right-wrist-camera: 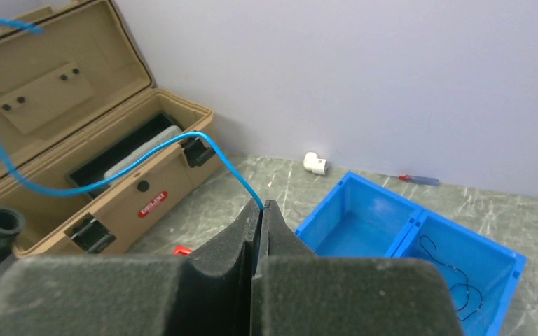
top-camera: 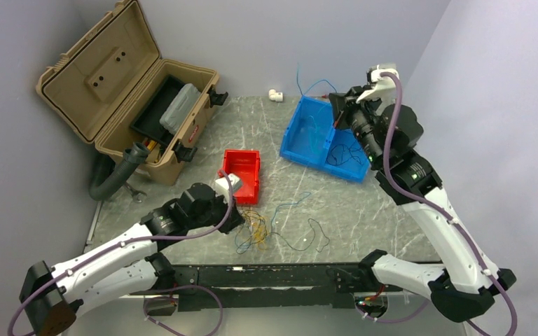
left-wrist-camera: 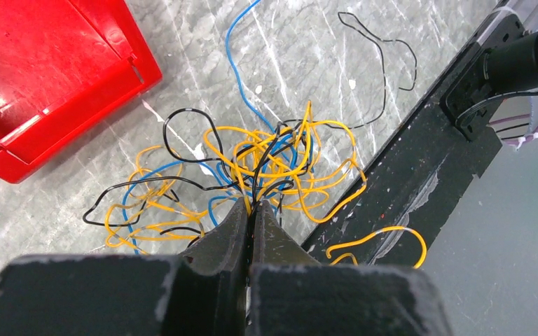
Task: Untangle the cables
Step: Untie the cable, then place the cable in the bin.
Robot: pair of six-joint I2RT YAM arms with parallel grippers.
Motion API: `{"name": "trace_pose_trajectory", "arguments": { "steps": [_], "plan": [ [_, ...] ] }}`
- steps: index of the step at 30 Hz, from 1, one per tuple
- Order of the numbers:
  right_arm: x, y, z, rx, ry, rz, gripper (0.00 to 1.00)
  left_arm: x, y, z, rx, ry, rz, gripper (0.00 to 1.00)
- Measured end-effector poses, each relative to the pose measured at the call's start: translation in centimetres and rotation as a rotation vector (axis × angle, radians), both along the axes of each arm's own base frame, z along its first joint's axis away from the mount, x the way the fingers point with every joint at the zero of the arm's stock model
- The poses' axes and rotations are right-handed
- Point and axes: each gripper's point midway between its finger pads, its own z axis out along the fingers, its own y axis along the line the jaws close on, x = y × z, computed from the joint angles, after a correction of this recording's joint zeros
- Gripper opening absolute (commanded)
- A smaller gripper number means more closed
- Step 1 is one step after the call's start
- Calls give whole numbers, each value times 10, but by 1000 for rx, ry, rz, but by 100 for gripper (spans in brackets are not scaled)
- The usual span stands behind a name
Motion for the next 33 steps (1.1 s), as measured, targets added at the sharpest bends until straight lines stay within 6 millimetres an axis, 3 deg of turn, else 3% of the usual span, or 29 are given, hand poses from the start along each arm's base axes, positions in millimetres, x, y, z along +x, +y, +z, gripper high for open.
{"name": "trace_pose_trajectory", "arguments": {
  "steps": [5,12,21,26,33],
  "plan": [
    [24,2,-16,-34,54,-43,0,-3,5,8,-39,-28,19,0],
    [62,3,-54,-66,149,-97,0,-11,14,20,-47,-19,31,0],
    [91,19,-83,-42,212,-78,0,-17,48,65,70,12,121,0],
    [105,30,-100,-25,251,-62,0,-19,77,65,169,10,203,0],
    [130,19,-125,7,290,-175,0,-17,102,69,213,-38,274,0]
  ]
}}
